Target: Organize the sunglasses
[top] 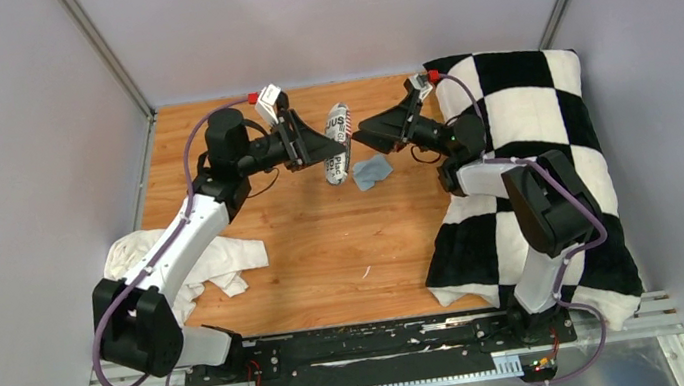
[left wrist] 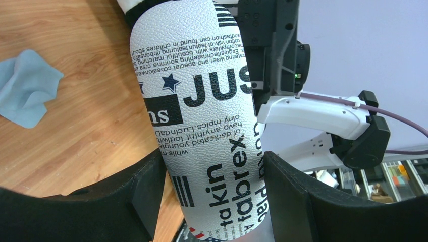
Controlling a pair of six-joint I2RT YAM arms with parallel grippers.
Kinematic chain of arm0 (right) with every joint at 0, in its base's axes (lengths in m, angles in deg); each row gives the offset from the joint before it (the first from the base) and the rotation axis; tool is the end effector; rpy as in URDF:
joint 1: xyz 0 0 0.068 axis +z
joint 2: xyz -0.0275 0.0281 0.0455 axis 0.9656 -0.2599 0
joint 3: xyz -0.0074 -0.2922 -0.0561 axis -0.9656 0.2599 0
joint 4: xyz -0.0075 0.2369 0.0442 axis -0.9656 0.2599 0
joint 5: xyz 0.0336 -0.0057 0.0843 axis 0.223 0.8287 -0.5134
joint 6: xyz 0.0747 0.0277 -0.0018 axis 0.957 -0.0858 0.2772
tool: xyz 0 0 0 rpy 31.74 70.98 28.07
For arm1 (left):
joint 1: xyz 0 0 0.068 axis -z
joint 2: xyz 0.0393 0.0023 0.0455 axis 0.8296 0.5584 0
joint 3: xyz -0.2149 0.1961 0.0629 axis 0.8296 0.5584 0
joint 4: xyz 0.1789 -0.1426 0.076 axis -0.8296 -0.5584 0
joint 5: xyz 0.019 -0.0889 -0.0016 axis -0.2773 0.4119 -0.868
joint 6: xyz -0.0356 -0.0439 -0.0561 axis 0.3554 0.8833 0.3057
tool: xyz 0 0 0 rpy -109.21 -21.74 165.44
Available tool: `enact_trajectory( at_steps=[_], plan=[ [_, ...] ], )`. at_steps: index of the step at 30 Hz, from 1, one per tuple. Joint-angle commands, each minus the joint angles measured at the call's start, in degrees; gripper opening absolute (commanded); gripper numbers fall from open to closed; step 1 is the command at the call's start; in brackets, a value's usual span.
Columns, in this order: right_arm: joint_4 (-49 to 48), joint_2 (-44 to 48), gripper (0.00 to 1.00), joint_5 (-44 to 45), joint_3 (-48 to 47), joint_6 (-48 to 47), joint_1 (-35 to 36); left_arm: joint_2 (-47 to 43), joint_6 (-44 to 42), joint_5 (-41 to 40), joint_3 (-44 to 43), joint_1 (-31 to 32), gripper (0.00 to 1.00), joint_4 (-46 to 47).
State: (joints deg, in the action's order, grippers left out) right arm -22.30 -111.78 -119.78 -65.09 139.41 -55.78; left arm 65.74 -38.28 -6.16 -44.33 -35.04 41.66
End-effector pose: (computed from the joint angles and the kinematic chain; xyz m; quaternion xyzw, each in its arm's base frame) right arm 0.3224 0.1664 0.3314 -0.0426 0.5567 0.7739 0.2989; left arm 0.2738 -0.1579 0.3680 0.0654 0.7438 -0.5886 0.3099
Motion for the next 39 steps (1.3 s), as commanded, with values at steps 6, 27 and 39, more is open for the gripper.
enact_trajectory(
  at_steps=[6,27,39],
  plan=[
    [-6.0,-0.7,0.91,-2.0,-4.9,0.6,4.0,-1.6,3.8,3.4,-0.5,-0.6,0.0,5.7],
    [-6.1,-3.3,0.79,-1.8,-9.1,4.6,5.6,-3.7,6.5,3.9,0.1,-0.8,0.0,8.9],
    [-6.1,-4.5,0.43,-0.7,-11.0,5.8,7.4,-3.8,7.2,3.6,0.5,-1.0,0.0,9.9]
  ],
)
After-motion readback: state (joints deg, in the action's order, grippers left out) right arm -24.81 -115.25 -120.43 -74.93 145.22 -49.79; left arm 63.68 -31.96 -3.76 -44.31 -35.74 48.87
